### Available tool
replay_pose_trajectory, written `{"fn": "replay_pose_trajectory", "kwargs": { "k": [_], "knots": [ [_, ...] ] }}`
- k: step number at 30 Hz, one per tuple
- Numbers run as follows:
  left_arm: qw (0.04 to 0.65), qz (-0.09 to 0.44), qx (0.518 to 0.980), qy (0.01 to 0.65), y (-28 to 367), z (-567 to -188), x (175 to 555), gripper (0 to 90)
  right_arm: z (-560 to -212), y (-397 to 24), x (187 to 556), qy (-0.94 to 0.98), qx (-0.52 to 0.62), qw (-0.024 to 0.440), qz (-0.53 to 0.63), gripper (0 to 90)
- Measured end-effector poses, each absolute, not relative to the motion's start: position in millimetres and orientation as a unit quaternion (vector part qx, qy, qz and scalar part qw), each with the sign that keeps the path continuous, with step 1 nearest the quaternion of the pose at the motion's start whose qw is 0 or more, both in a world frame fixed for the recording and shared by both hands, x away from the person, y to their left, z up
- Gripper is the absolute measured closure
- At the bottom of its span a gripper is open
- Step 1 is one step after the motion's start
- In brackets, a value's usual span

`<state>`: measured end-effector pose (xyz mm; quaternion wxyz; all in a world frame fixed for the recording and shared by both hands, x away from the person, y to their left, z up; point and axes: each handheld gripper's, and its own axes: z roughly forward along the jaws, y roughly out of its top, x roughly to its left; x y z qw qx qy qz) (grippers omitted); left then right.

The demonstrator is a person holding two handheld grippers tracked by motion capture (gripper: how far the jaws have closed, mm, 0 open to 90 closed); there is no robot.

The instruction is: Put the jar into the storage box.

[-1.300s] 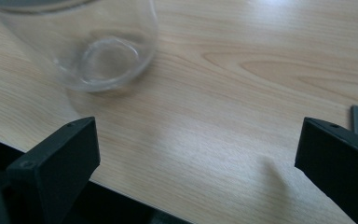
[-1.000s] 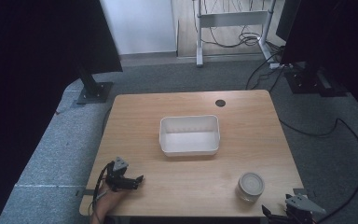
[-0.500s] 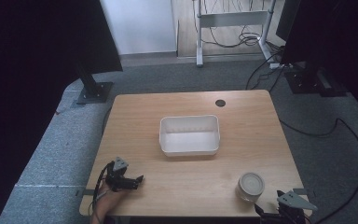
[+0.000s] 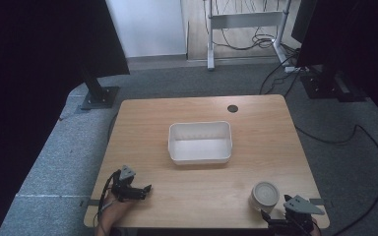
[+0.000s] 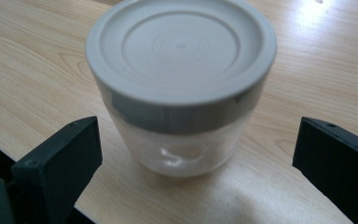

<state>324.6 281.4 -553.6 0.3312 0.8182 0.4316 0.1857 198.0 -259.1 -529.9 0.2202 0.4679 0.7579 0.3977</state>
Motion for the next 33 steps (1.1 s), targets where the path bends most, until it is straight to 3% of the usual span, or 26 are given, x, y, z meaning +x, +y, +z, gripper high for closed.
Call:
{"fn": "replay_pose_trajectory", "kwargs": {
  "k": [22, 33],
  "knots": [
    [0.332, 0.186, 0.818, 0.431, 281, -554, 325, 0.0, -534, -246, 222, 0.763, 0.461, 0.197, 0.409, 1.7],
    [0.332, 0.186, 0.818, 0.431, 281, -554, 325, 0.0, -541, -238, 230, 0.768, 0.461, 0.196, 0.398, 8.0]
  ]
}}
